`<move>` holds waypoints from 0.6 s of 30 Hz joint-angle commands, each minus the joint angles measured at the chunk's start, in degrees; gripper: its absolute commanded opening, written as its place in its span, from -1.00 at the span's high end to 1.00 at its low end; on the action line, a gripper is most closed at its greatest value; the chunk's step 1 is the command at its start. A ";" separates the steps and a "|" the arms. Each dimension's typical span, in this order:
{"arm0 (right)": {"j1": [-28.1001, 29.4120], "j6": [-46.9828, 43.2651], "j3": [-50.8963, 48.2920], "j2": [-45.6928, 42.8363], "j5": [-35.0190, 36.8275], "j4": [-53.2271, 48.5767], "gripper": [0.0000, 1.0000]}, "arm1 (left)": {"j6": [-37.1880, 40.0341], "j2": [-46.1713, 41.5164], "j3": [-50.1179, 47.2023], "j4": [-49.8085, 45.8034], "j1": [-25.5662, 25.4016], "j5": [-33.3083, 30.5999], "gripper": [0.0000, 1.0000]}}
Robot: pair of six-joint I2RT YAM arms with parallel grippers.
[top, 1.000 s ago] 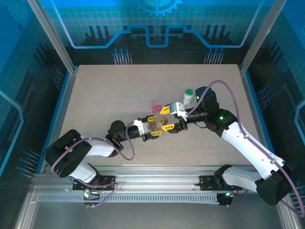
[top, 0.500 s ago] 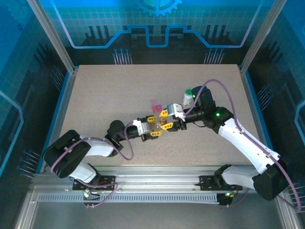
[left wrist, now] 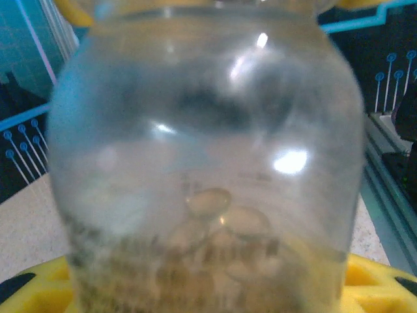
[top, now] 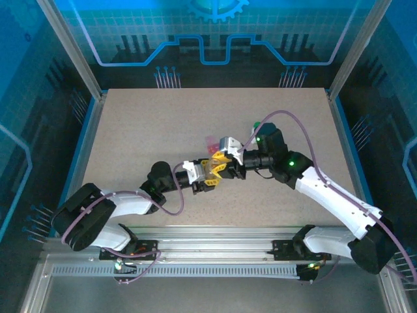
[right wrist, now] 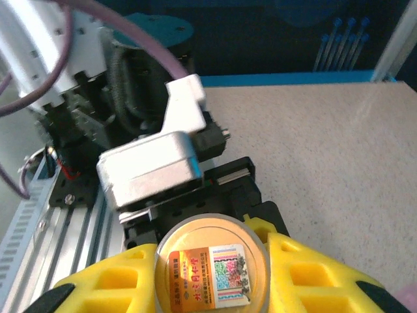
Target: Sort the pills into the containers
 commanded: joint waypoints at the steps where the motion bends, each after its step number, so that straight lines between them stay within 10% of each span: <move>1: 1.27 19.13 -3.04 0.70 15.45 4.33 0.76 | 5.32 -3.20 2.78 1.68 -0.41 -8.41 1.00; 6: 2.23 22.27 -3.02 -0.93 20.29 4.37 0.71 | 6.06 -4.09 2.19 1.01 -0.53 -11.37 1.00; 13: 2.06 -2.12 0.22 -3.59 7.24 -6.19 -0.43 | 5.05 -4.56 1.23 1.32 -0.51 -7.80 1.00; 18: 1.20 -9.36 5.76 -0.49 6.04 -14.42 -0.66 | 3.78 -2.69 1.32 3.54 -0.53 -5.68 1.00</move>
